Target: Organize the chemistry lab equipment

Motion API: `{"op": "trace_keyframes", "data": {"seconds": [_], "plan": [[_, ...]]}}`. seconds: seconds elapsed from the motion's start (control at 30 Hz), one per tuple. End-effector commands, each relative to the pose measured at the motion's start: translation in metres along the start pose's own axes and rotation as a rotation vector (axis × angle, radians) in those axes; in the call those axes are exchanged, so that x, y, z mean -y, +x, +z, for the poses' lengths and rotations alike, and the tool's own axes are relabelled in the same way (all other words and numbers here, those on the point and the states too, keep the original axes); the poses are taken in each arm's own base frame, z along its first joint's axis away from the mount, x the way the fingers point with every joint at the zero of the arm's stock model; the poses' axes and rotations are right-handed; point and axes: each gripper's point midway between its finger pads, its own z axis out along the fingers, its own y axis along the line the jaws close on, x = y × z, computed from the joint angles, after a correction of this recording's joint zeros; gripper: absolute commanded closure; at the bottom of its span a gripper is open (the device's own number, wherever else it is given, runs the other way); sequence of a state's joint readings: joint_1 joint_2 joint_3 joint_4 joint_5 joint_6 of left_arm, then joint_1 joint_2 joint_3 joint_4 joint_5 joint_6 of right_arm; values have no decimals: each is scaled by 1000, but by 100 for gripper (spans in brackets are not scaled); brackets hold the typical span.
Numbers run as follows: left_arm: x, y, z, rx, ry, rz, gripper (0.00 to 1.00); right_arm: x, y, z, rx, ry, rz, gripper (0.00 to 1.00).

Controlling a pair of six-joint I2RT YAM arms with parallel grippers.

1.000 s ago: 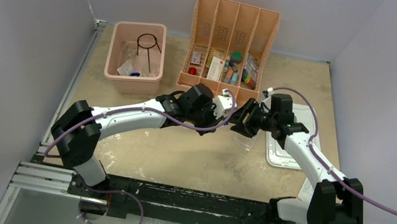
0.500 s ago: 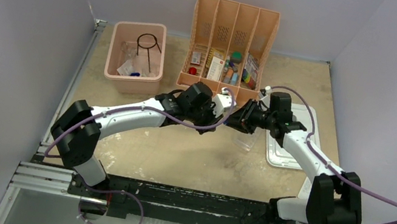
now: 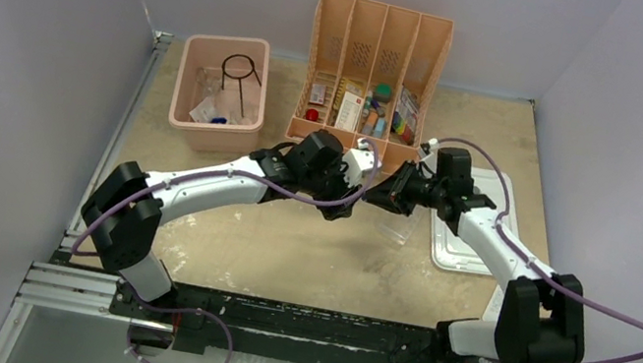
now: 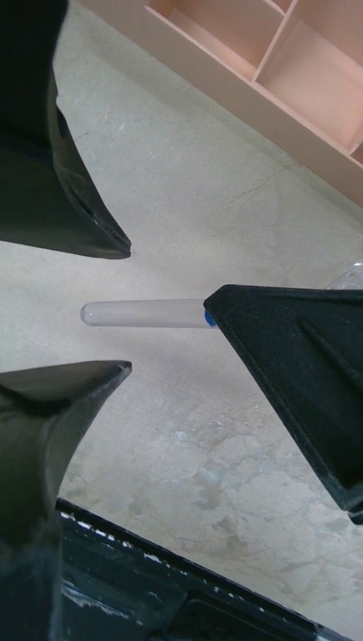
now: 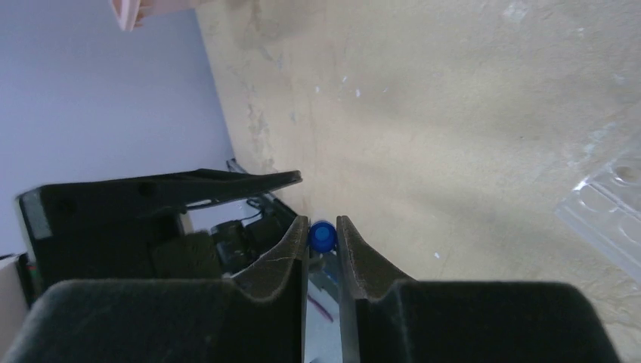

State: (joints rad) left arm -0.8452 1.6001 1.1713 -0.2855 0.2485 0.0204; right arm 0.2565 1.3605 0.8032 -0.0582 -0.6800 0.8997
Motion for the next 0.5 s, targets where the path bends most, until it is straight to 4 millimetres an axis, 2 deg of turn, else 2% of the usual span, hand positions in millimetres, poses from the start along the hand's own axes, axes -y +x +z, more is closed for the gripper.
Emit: {"op": "trace_keyframes", "data": {"seconds": [0.0,0.13,0.17,0.37,0.47], "plan": [[-3,-46,-24,148,-23,17,37,-2,-19,-17,102,111,-115,84],[-12,-48,-33,181,-60,13,28,11,-35,-43,187,297,-223,83],[-18,-47,-35,188,-75,9,27,19,-38,-54,204,374,-241,83],[-46,-54,-52,294,-147,-142,26,43,-70,-102,355,676,-347,83],[-51,-51,-54,318,-162,-187,27,36,-93,-126,483,752,-405,83]]}}
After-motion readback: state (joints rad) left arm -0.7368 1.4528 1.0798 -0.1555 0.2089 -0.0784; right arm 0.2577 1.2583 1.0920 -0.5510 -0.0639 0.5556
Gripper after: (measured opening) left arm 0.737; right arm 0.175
